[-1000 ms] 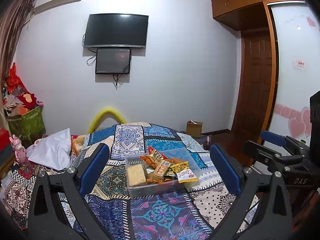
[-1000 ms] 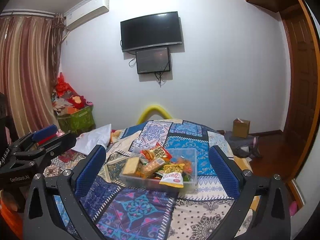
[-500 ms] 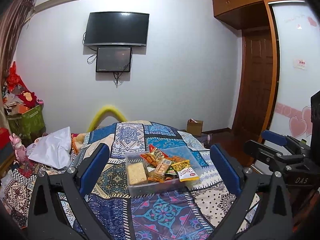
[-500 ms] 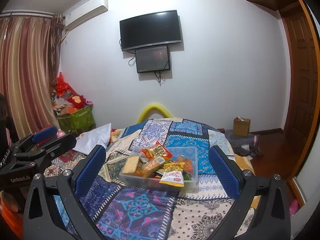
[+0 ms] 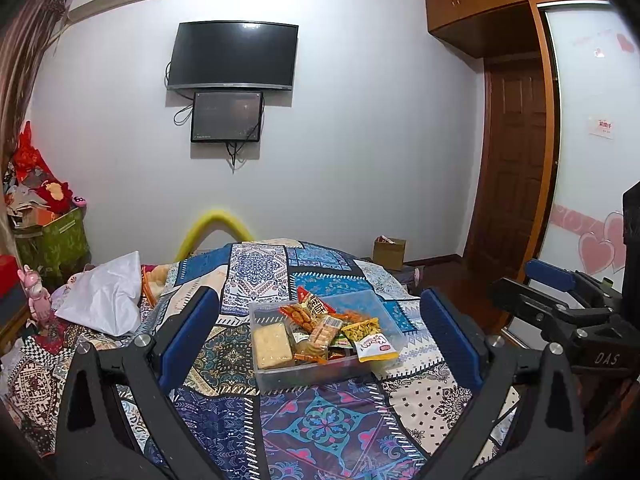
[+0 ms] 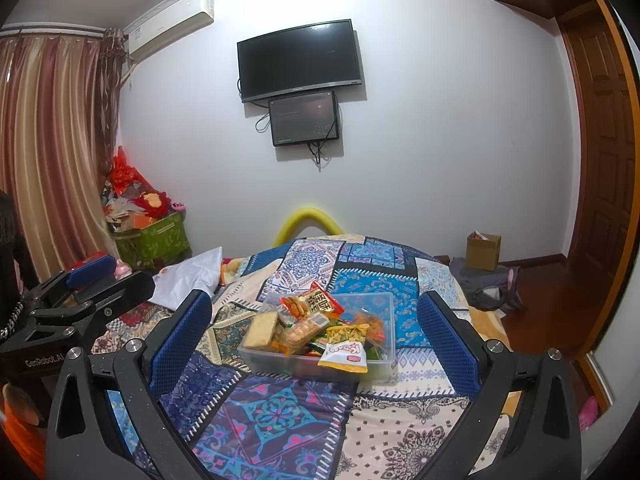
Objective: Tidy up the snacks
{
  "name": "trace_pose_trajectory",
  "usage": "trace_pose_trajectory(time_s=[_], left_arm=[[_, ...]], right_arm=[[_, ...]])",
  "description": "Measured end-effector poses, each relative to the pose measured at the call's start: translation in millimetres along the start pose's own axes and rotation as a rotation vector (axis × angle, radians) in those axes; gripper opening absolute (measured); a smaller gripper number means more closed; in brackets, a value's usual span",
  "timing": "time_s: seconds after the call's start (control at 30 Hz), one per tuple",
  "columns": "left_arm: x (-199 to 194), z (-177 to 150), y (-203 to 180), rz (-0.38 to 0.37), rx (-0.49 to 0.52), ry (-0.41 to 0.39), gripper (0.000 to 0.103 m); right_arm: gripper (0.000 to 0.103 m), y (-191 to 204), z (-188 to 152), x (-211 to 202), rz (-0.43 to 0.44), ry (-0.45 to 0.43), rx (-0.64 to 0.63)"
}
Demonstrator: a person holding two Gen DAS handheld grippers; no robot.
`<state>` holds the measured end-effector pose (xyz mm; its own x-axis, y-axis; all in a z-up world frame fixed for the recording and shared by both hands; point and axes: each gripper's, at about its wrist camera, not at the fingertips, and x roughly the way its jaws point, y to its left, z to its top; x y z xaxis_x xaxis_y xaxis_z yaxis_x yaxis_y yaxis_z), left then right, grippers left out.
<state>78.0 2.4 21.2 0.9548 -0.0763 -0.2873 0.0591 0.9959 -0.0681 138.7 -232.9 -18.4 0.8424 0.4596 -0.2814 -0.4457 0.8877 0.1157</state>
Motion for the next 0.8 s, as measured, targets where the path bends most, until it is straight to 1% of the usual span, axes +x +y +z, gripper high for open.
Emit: trace_pose_trajectory(time_s=[0.8], left_arm=[[-1.0,-1.7,-1.0,-0.019,-0.005,0.012,0.102]], right_arm=[[0.102,-0.8,0.2,-0.3,0.001,-0.001,0.005]])
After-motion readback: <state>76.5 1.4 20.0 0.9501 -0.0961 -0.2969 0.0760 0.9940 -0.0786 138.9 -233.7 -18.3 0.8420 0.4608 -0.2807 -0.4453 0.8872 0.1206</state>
